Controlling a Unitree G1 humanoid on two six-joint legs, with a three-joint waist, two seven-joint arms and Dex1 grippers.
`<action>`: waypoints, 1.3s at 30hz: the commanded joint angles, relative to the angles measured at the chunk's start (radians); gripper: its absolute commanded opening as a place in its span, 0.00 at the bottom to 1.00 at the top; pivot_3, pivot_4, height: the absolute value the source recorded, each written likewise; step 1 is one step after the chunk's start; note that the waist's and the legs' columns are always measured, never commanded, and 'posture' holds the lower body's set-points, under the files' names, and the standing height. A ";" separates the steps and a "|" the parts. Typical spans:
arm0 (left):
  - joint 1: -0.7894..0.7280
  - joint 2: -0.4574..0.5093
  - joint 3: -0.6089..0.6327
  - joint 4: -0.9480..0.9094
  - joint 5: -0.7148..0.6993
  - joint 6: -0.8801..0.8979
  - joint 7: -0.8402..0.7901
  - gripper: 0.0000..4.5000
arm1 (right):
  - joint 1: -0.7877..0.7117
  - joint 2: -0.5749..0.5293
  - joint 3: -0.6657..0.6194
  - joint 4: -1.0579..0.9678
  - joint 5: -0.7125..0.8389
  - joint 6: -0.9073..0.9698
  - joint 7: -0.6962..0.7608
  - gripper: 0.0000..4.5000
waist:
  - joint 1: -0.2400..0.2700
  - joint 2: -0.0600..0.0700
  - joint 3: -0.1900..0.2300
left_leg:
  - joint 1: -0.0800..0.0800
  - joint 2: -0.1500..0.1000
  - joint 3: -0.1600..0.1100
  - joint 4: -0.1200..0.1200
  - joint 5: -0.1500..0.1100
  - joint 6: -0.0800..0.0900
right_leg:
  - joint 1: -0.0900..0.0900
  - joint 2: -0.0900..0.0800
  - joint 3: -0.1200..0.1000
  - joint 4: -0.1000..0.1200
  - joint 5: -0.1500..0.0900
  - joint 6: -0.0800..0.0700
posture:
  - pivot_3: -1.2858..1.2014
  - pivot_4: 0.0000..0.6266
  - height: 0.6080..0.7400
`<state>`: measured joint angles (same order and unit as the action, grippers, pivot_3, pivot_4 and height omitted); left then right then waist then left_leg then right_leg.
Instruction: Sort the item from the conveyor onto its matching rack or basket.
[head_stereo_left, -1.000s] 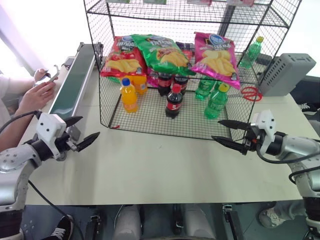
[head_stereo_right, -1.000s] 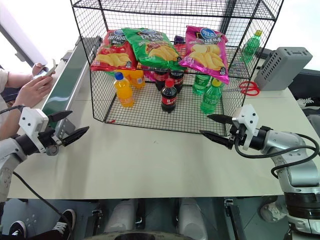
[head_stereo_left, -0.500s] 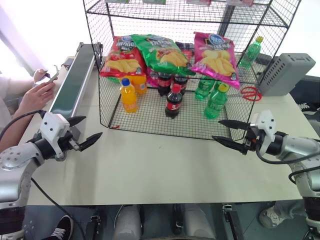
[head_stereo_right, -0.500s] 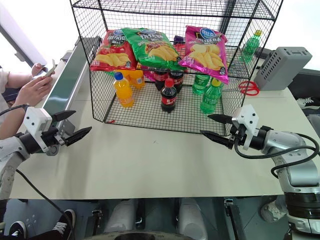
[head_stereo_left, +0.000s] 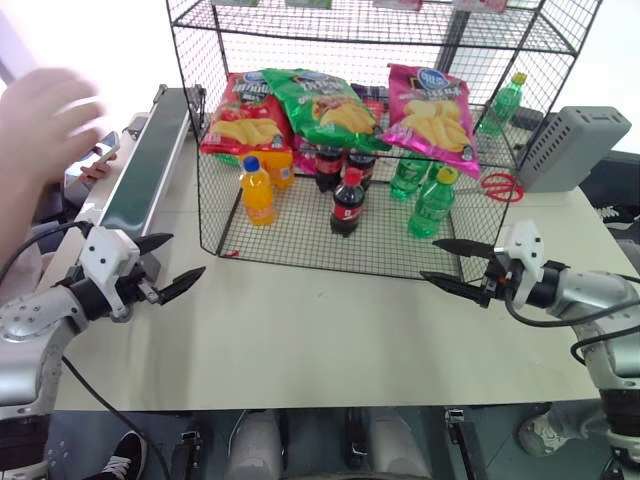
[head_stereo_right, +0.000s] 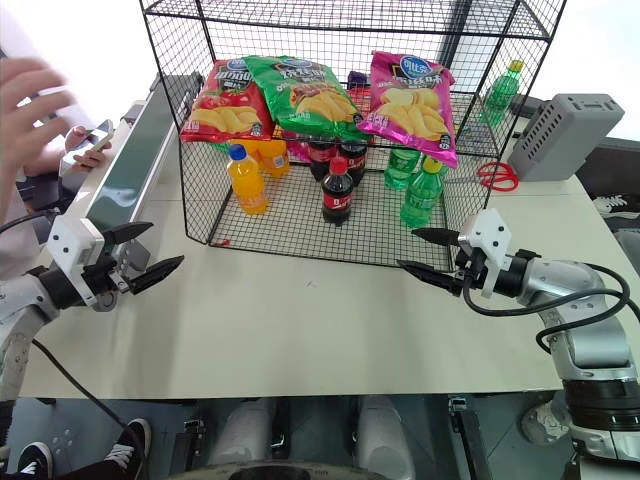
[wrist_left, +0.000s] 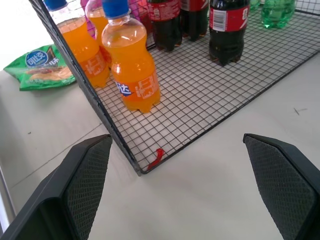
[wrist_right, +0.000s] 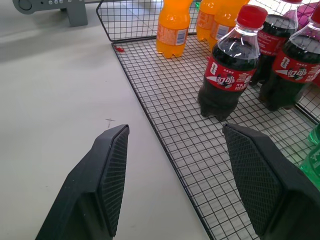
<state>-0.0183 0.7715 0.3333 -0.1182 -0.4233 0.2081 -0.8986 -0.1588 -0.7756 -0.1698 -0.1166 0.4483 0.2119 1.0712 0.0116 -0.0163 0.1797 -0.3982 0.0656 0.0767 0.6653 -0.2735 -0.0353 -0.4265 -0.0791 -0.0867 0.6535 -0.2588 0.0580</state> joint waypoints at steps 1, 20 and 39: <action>-0.012 0.001 0.012 -0.003 0.003 -0.018 0.006 1.00 | -0.017 0.003 -0.010 -0.002 0.001 -0.025 0.004 0.69 | 0.000 0.000 0.000 | 0.000 0.000 0.000 0.000 0.000 0.000 | 0.000 0.000 0.000 0.000 0.000 0.000 | 0.52 0.24 1.00; -0.045 -0.038 -0.009 -0.006 0.011 -0.035 0.029 1.00 | -0.095 -0.003 0.019 0.081 -0.043 -0.069 0.032 0.69 | -0.001 0.000 0.000 | 0.000 0.000 0.000 0.000 0.000 0.000 | 0.000 0.000 0.000 0.001 0.000 0.000 | 0.52 0.24 1.00; -0.065 -0.043 -0.027 0.018 0.026 -0.059 0.018 1.00 | -0.106 0.014 0.017 0.081 -0.040 -0.068 0.027 0.69 | 0.000 0.000 0.000 | 0.000 0.000 0.000 0.000 0.000 0.000 | 0.000 0.000 0.000 0.001 0.000 0.000 | 0.52 0.24 1.00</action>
<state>-0.0781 0.7147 0.2913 -0.0932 -0.4021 0.1786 -0.8734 -0.2484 -0.7639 -0.1393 -0.0171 0.3964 0.1580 1.1018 0.0113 -0.0163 0.1796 -0.3977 0.0655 0.0771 0.6654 -0.2735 -0.0354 -0.4265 -0.0793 -0.0867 0.6544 -0.2586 0.0581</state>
